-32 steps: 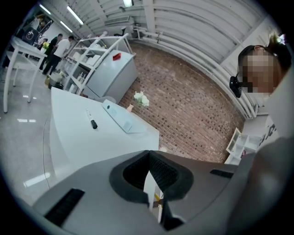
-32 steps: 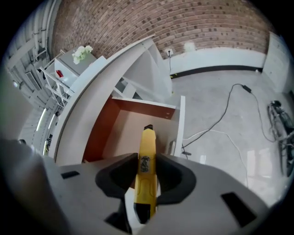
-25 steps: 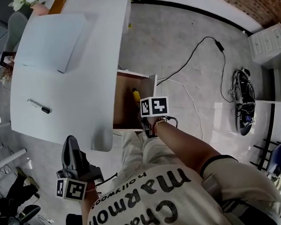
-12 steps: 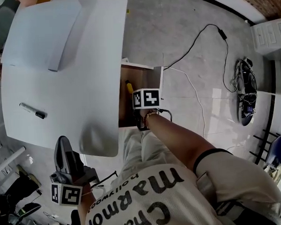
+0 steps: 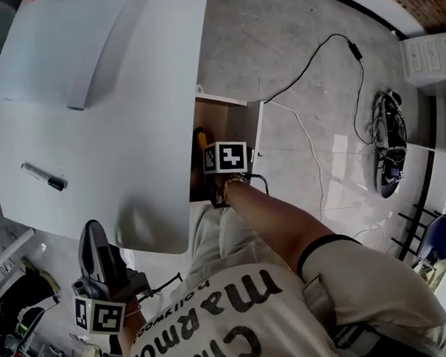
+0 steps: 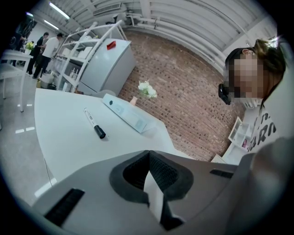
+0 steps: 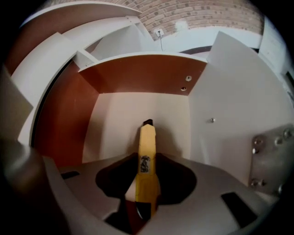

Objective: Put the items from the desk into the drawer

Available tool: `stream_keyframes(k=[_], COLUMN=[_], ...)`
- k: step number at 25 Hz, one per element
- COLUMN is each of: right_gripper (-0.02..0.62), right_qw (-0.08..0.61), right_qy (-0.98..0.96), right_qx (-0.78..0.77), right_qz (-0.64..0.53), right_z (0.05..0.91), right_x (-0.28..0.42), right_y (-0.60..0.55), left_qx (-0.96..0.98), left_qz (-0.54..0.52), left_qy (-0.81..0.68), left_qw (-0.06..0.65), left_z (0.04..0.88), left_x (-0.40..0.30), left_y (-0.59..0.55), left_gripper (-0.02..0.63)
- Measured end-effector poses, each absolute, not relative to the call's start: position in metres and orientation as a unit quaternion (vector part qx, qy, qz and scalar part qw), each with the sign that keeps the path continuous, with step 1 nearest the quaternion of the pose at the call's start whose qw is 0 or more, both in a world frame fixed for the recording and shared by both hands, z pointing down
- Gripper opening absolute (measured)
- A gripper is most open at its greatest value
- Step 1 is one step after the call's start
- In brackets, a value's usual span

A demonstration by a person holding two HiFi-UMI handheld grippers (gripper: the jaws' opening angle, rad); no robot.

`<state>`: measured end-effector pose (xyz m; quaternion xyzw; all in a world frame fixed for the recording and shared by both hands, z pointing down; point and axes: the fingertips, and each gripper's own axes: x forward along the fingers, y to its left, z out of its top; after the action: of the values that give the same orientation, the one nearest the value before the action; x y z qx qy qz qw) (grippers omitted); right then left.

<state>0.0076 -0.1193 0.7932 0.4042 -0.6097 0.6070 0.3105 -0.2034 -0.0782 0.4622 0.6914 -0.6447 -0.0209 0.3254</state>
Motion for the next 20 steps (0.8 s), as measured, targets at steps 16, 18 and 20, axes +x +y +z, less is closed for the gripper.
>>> stream_keyframes(k=[16, 18, 20], right_gripper=[0.133, 0.133, 0.135], right_qw=[0.325, 0.33, 0.328], right_qy=[-0.568, -0.561, -0.557], right_qx=[0.41, 0.411, 0.411], right_qz=[0.636, 0.638, 0.643], right_z=[0.82, 0.823, 0.828], right_x=[0.012, 0.013, 0.013], right_y=[-0.105, -0.103, -0.102], left_qx=[0.68, 0.679, 0.678], left_qz=[-0.015, -0.016, -0.017], left_qy=[-0.653, -0.655, -0.655], left_qw=[0.333, 0.332, 0.334], left_z=[0.475, 0.475, 0.476], left_x=[-0.208, -0.208, -0.208], left_y=[-0.071, -0.07, -0.069], left_gripper=[0.002, 0.002, 0.003])
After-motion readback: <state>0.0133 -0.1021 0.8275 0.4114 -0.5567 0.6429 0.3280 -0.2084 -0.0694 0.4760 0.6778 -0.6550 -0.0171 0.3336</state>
